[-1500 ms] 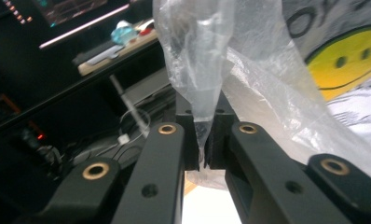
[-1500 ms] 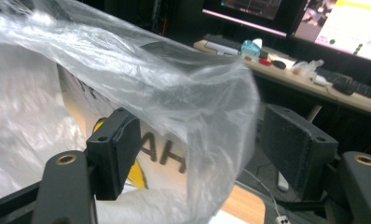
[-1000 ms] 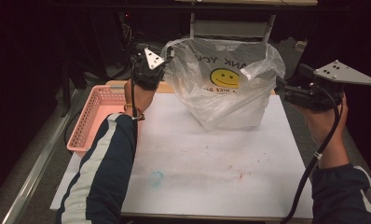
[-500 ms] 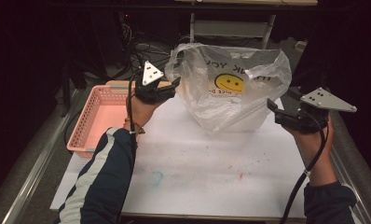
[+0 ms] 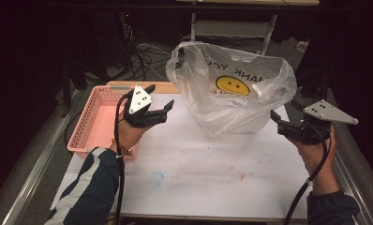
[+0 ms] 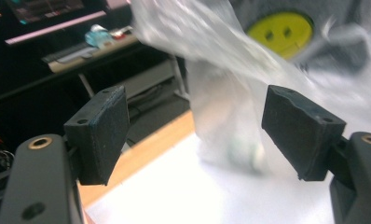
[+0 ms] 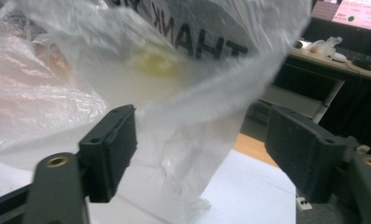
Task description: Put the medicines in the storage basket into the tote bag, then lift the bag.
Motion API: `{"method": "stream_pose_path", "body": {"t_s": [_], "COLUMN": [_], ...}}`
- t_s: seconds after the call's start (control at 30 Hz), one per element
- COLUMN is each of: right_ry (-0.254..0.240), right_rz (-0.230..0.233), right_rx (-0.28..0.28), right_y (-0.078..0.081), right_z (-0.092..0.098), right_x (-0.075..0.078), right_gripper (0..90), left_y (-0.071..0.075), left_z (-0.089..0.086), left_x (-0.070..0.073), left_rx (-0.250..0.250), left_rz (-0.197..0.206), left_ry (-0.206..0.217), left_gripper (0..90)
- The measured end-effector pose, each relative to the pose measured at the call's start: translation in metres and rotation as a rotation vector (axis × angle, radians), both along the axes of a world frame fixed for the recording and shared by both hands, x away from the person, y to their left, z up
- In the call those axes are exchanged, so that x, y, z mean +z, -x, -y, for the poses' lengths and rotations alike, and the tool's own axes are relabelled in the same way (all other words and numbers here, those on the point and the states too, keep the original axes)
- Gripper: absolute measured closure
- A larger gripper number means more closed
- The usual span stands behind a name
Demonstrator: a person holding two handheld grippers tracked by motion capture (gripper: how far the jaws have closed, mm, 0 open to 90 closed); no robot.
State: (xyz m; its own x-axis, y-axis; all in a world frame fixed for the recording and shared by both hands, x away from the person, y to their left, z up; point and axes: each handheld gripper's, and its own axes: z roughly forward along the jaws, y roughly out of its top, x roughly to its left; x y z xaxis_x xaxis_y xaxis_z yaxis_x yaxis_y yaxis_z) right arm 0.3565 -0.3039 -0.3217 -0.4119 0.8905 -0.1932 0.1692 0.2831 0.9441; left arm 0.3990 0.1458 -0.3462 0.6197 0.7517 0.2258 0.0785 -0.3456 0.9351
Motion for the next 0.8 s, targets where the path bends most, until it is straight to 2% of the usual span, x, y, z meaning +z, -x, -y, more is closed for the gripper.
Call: {"method": "stream_pose_path", "body": {"t_s": [0.03,0.1,0.2,0.3,0.47,0.6,0.67,0.8], "right_ry": [0.004,0.01,-0.009,-0.029,-0.026,-0.03,-0.033,-0.005], "right_rz": [0.001,-0.003,-0.024,-0.033,-0.055,-0.065,-0.068,-0.085], "right_rx": [0.003,0.018,0.032,0.048,0.056,0.079,0.091,0.105], "right_y": [0.002,0.004,0.011,0.02,0.03,0.034,0.035,0.036], "right_z": [0.001,0.004,0.009,0.013,0.011,0.01,0.008,0.004], "right_x": [-0.002,-0.007,-0.013,-0.018,-0.033,-0.044,-0.049,-0.059], "right_gripper": [24.4,22.8,22.5,21.9,18.0,17.5,17.5,17.7], "left_y": [0.003,0.011,0.025,0.039,0.056,0.064,0.067,0.071], "left_z": [-0.002,-0.008,-0.016,-0.025,-0.035,-0.041,-0.044,-0.05], "left_x": [-0.004,-0.011,-0.023,-0.034,-0.05,-0.062,-0.067,-0.077], "left_rx": [0.0,-0.008,-0.013,-0.022,-0.008,0.016,0.021,0.034], "left_rz": [-0.003,-0.013,-0.021,-0.024,-0.03,-0.052,-0.063,-0.07], "left_ry": [-0.015,-0.008,-0.017,-0.036,-0.08,-0.087,-0.113,-0.13], "left_gripper": [21.8,20.3,20.3,20.3,19.6,18.4,18.4,18.4]}}
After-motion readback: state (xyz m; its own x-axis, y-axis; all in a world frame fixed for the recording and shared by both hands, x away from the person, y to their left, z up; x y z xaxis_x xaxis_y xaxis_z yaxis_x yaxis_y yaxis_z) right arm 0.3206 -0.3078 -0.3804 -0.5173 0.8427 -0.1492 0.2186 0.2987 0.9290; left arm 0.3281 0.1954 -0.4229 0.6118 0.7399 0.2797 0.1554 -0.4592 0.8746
